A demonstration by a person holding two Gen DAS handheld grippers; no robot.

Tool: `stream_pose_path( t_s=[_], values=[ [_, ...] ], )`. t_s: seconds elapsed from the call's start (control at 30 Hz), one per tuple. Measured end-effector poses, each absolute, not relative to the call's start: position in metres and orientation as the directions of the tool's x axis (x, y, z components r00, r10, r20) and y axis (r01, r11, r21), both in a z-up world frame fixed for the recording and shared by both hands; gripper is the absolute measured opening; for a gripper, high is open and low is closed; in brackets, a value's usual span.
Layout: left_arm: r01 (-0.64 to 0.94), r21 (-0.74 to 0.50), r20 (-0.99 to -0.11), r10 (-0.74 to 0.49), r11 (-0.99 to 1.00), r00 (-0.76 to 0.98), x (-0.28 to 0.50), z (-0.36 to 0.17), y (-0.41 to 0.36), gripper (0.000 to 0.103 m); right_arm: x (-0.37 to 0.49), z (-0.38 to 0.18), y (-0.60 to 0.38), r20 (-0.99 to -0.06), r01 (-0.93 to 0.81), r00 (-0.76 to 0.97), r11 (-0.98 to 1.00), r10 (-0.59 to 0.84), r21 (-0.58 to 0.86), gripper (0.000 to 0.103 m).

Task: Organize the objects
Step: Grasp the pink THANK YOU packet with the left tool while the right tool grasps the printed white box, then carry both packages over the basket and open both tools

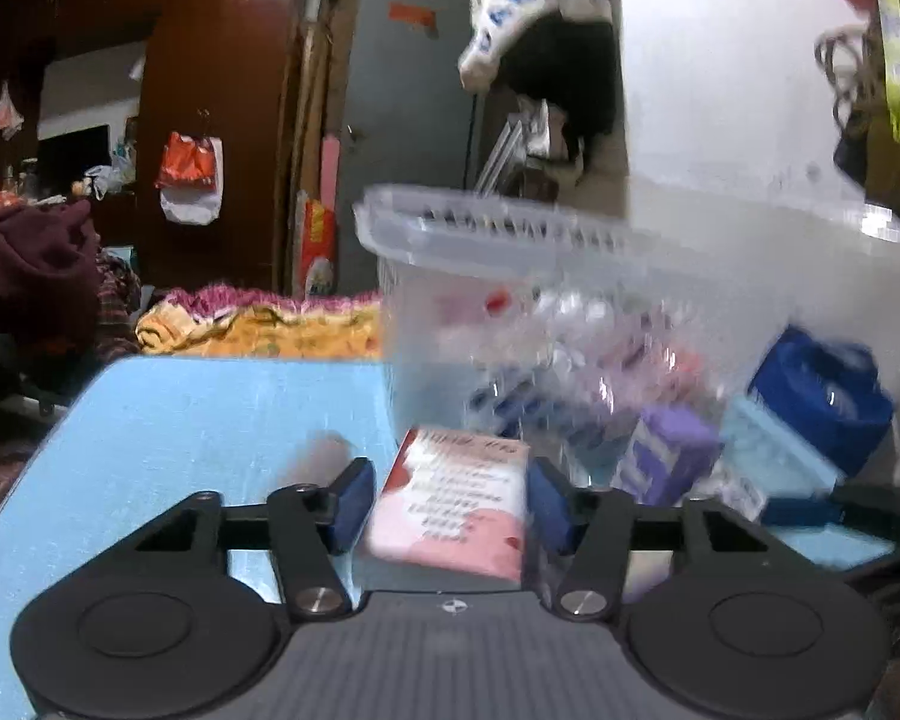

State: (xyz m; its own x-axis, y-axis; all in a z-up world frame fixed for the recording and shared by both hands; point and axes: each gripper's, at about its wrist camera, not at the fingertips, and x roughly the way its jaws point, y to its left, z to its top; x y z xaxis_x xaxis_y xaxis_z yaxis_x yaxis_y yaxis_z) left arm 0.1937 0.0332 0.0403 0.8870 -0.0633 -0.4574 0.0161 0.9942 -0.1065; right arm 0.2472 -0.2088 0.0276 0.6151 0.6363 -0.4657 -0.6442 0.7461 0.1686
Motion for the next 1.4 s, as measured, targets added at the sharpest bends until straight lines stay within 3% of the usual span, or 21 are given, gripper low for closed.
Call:
stream_pose_path(
  t_s=[0.03, 0.1, 0.2, 0.57, 0.77, 0.97, 1.2, 1.4],
  values=[
    [0.012, -0.095, -0.46, -0.055, 0.995, 0.886, 0.195, 0.039, 0.031, 0.073, 0.247, 0.028, -0.209, -0.466, -0.644, 0.615, 0.746, 0.637, 0.169, 0.082],
    [0.002, -0.096, -0.465, -0.047, 0.995, 0.884, 0.196, 0.038, 0.032, 0.073, 0.247, 0.028, -0.209, -0.461, -0.646, 0.614, 0.744, 0.641, 0.174, 0.082],
    [0.018, -0.135, -0.45, -0.078, 0.991, 0.89, 0.191, 0.038, 0.039, 0.059, 0.246, 0.028, -0.21, -0.455, -0.647, 0.616, 0.742, 0.644, 0.175, 0.082],
    [0.068, -0.239, -0.337, -0.148, 0.969, 0.93, 0.175, 0.038, 0.054, 0.055, 0.241, 0.029, -0.217, -0.378, -0.642, 0.654, 0.745, 0.655, 0.18, 0.081],
    [0.084, -0.223, -0.435, -0.176, 0.971, 0.883, 0.188, 0.034, 0.052, 0.058, 0.242, 0.029, -0.218, -0.371, -0.642, 0.655, 0.744, 0.658, 0.184, 0.081],
    [0.062, -0.173, -0.431, -0.132, 0.983, 0.893, 0.186, 0.037, 0.044, 0.055, 0.241, 0.029, -0.218, -0.369, -0.644, 0.655, 0.742, 0.66, 0.184, 0.082],
    [0.084, -0.256, -0.279, -0.157, 0.963, 0.947, 0.162, 0.043, 0.06, 0.055, 0.236, 0.03, -0.222, -0.33, -0.643, 0.673, 0.744, 0.662, 0.18, 0.081],
    [0.149, -0.317, -0.169, -0.211, 0.937, 0.963, 0.15, 0.063, 0.065, 0.055, 0.207, 0.044, -0.234, -0.192, -0.616, 0.75, 0.774, 0.633, 0.144, 0.081]
  ],
)
